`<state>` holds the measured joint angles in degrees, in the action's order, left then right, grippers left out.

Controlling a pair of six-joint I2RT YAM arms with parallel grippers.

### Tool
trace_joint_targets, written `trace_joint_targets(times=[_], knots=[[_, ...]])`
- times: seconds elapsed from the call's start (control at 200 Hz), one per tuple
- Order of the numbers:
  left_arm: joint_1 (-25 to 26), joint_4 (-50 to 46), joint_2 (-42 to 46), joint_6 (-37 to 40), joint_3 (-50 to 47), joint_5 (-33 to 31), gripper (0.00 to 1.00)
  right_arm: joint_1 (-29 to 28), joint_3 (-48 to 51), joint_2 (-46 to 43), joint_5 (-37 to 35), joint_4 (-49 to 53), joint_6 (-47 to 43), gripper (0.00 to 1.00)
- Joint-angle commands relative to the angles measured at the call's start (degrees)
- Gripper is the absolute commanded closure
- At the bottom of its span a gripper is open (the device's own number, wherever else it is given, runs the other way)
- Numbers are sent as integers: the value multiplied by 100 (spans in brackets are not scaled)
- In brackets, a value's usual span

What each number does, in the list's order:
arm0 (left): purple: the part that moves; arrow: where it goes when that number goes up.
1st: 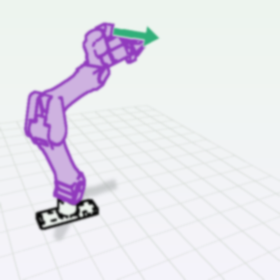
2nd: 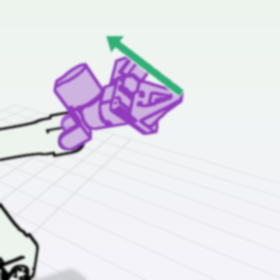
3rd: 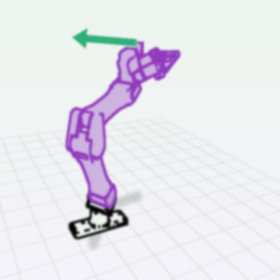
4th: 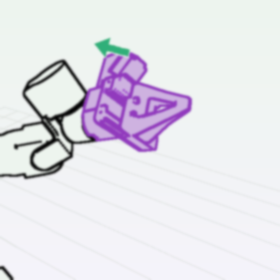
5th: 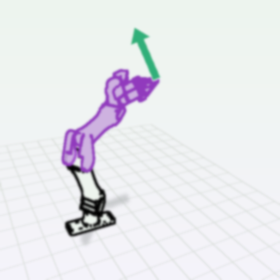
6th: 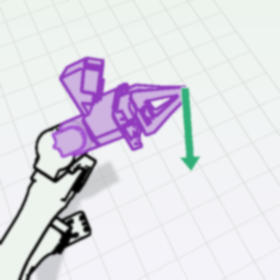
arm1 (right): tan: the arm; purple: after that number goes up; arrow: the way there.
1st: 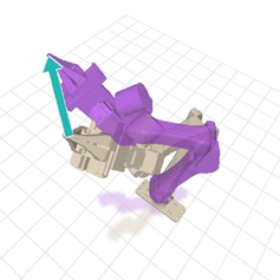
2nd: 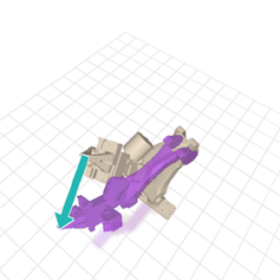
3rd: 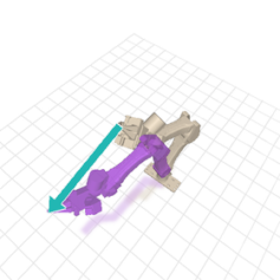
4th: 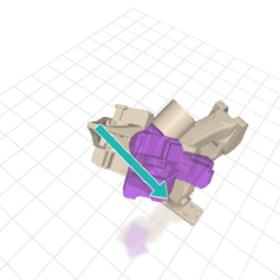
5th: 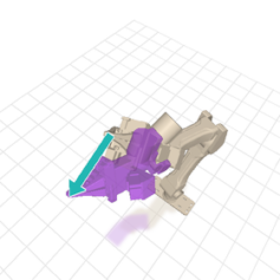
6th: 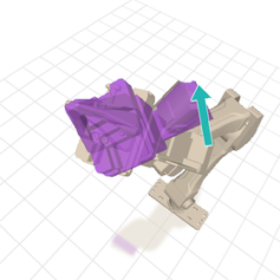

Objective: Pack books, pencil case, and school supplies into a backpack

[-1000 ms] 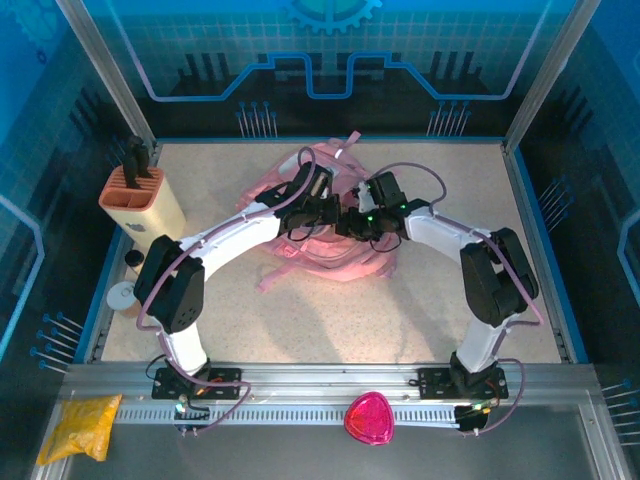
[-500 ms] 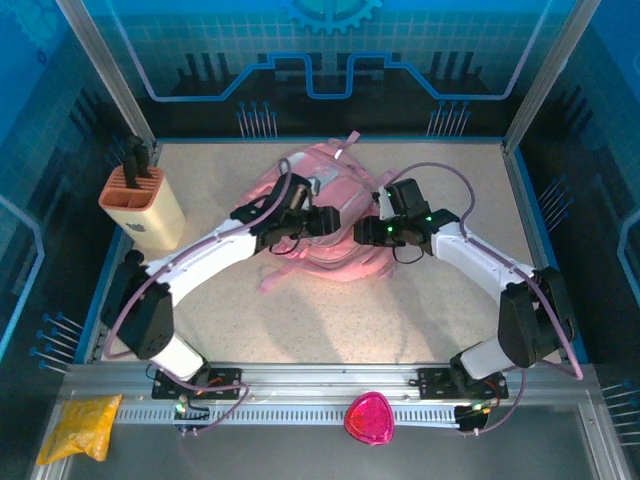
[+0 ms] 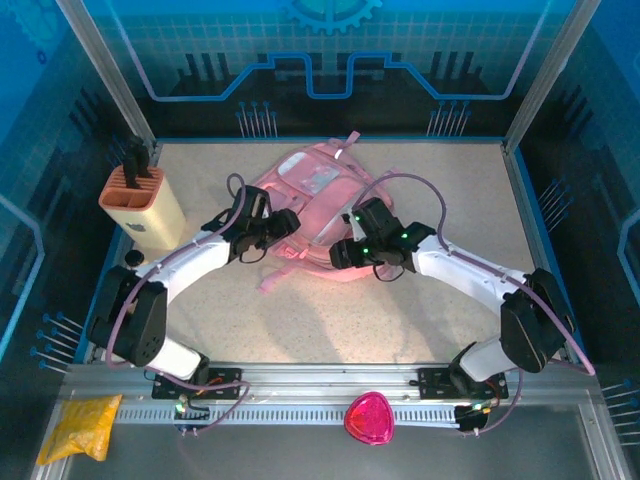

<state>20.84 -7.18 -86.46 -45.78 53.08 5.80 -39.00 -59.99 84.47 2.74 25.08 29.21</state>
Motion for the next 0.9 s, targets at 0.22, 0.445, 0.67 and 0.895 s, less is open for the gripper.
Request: trace_joint_targets(times=[0.22, 0.445, 0.67, 0.895], knots=[[57, 945, -859, -761, 98, 484, 58, -107, 80, 156, -229, -66, 173, 42], [458, 1263, -1011, -1056, 195, 392, 79, -105, -51, 227, -408, 27, 237, 43], [831, 1398, -1048, -1232, 382, 275, 91, -193, -291, 468, -779, 109, 724, 46], [991, 1455, -1066, -1302, 397, 241, 96, -402, -412, 868, -943, -416, 1314, 54]])
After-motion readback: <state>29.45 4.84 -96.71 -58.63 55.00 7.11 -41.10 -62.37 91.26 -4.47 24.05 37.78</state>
